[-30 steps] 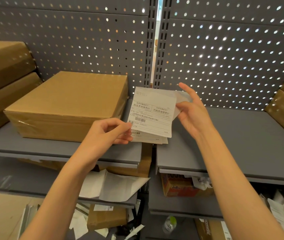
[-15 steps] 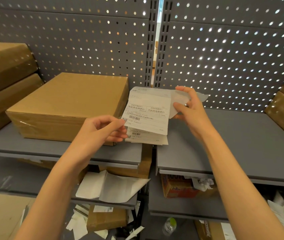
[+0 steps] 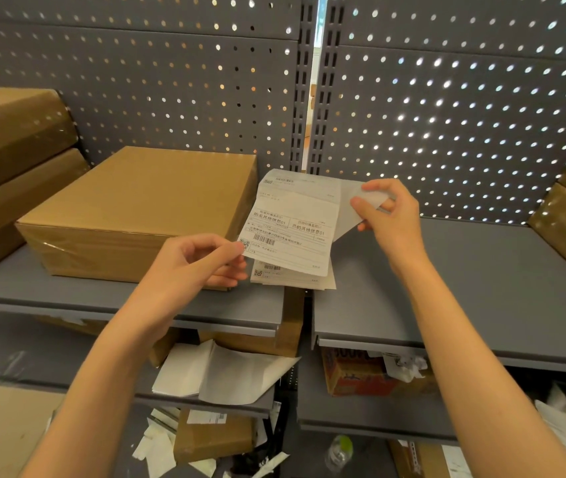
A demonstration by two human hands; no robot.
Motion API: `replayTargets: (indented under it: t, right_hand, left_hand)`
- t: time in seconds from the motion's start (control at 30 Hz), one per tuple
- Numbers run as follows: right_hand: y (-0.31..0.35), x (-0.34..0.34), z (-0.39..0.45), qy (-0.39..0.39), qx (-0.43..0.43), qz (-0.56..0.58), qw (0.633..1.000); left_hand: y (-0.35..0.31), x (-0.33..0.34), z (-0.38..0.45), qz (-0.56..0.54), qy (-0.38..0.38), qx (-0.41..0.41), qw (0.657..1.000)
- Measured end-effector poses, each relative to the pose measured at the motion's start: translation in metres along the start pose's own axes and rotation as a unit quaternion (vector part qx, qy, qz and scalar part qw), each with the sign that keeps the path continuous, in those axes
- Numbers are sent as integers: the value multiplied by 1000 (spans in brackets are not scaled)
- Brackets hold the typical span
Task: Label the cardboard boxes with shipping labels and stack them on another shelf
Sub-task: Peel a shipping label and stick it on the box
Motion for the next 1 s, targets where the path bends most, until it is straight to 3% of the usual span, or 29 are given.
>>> replayTargets:
  t: [0.57,1.0]
  right_hand:
    - [6,3,9,26,1,17,1000]
    - [4,-1,12,8,12,29,999]
  left_hand:
    - [1,-12,-10,31,25,2,999]
    - [-4,-26,-6,32,-13,32,999]
Point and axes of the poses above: each hand's wrist, its own z-axis towards the middle knuckle, its own x-axis out of the palm, y = z × x, the point moved 5 cm from there along z, towards the middle knuckle, and after that the axes turned 5 degrees about x, right-handed, at the moved point
